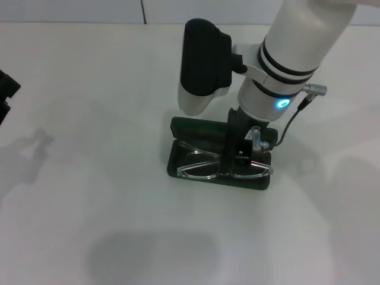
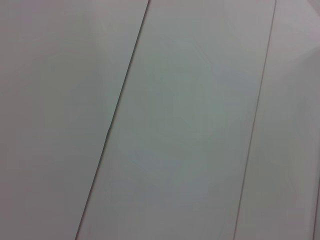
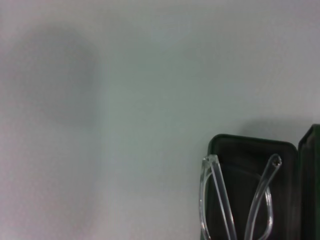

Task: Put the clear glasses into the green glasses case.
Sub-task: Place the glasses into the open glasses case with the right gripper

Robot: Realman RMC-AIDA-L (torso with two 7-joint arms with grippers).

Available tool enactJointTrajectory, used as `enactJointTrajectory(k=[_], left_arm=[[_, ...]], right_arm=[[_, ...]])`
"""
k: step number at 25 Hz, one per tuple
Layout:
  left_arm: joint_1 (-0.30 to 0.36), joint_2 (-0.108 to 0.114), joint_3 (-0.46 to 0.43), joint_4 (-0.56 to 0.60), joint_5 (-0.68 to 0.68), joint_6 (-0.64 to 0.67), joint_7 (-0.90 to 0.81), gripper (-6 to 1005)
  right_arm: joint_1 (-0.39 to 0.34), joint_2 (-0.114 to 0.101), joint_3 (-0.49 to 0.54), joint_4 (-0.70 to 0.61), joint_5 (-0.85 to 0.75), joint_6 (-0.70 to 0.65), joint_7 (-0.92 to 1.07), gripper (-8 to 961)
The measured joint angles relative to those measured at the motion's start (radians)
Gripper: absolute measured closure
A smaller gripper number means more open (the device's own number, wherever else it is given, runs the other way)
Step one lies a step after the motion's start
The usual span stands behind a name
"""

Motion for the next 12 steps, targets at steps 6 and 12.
enactJointTrajectory(k=[6, 12], left_arm=[[0.003, 0.000, 0.000, 0.000, 0.000, 0.000, 0.000, 746], [0.008, 0.000, 0.000, 0.000, 0.000, 0.000, 0.000, 746]], right_arm=[[-0.002, 0.000, 0.000, -0.007, 0.000, 0.002, 0.013, 900], [-0.004, 0.000, -0.006, 0.002, 0.000, 0.016, 0.033, 901]])
